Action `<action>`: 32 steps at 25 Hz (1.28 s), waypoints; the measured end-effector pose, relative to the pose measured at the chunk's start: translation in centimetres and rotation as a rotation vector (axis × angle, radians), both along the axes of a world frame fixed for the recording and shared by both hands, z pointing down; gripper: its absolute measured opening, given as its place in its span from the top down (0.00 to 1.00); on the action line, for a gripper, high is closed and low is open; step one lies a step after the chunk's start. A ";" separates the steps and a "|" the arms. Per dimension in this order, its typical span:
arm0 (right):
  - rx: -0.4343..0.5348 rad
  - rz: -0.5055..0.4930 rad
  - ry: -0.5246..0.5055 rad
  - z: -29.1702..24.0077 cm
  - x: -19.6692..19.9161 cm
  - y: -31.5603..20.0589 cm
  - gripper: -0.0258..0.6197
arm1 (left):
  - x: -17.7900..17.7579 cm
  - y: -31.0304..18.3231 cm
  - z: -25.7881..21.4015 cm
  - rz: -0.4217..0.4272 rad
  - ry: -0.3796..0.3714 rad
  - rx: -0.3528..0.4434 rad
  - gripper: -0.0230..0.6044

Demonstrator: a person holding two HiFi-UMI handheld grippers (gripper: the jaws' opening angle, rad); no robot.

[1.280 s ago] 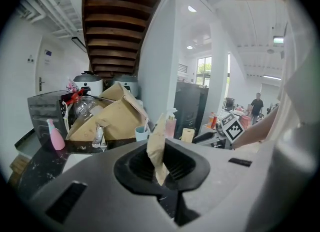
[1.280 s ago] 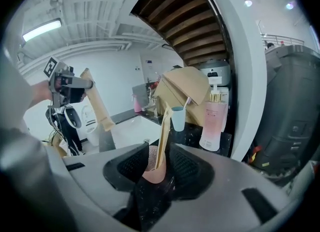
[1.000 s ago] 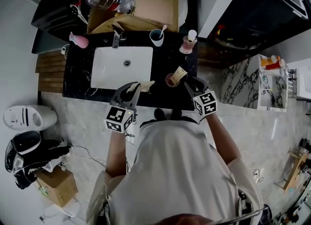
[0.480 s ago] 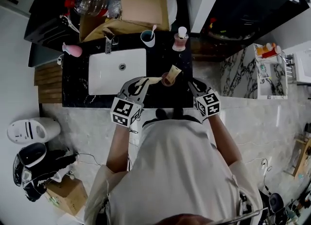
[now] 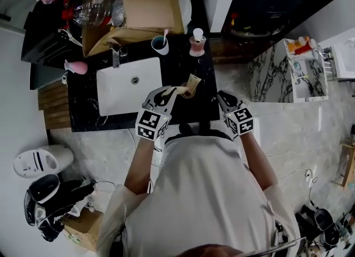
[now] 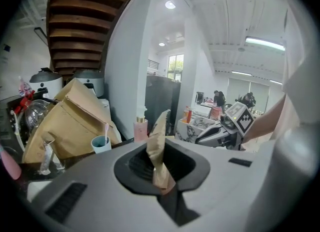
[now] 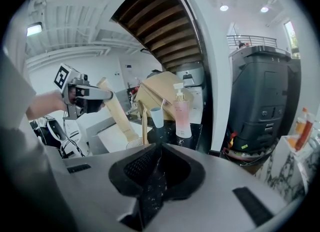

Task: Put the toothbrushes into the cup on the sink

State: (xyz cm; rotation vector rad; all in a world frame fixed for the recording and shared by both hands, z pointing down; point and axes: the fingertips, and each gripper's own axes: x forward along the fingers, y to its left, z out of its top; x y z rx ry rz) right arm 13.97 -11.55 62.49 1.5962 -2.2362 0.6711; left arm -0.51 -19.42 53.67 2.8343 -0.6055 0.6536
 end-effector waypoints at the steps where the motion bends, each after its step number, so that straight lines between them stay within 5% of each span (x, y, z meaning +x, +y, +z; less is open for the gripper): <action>1: 0.001 0.005 -0.001 0.0 0.1 0.1 0.88 | 0.3 0.0 0.2 0.009 -0.004 0.000 0.91; 16: -0.015 0.096 0.001 -0.2 1.8 0.8 0.88 | 3.5 0.8 5.3 0.157 -0.163 0.020 0.90; 32: -0.038 0.127 0.001 0.1 2.4 1.8 0.88 | 4.0 1.5 11.2 0.203 -0.259 -0.025 0.90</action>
